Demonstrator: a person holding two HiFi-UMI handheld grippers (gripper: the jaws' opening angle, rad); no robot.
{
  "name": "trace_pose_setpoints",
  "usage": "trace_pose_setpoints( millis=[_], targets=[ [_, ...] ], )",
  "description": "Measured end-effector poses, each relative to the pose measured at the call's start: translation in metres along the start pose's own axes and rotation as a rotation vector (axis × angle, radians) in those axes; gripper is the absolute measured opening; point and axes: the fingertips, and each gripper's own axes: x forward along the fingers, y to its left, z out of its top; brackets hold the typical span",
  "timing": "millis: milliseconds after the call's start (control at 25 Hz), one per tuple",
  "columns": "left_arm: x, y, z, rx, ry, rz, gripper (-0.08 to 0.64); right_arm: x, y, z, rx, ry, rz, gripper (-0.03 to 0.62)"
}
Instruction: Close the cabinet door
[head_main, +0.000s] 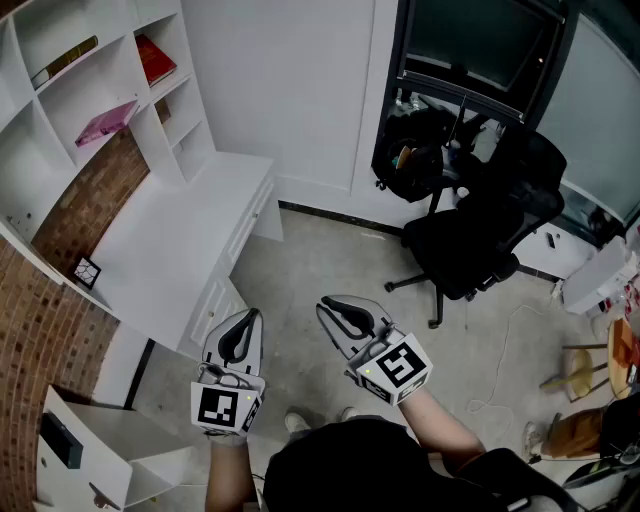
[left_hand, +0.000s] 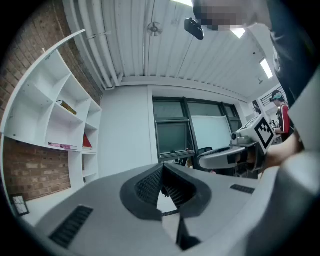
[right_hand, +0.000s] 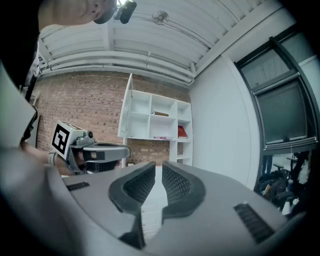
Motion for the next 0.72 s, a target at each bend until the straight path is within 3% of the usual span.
trace_pose_setpoints(
  millis=[720],
  targets=[
    [-0.034,0.115,-0.031,-0.003,0.001,0.038,0.008,0.109,0.037,-0.007,0.038,-0.028,0.007,0.051]
  ],
)
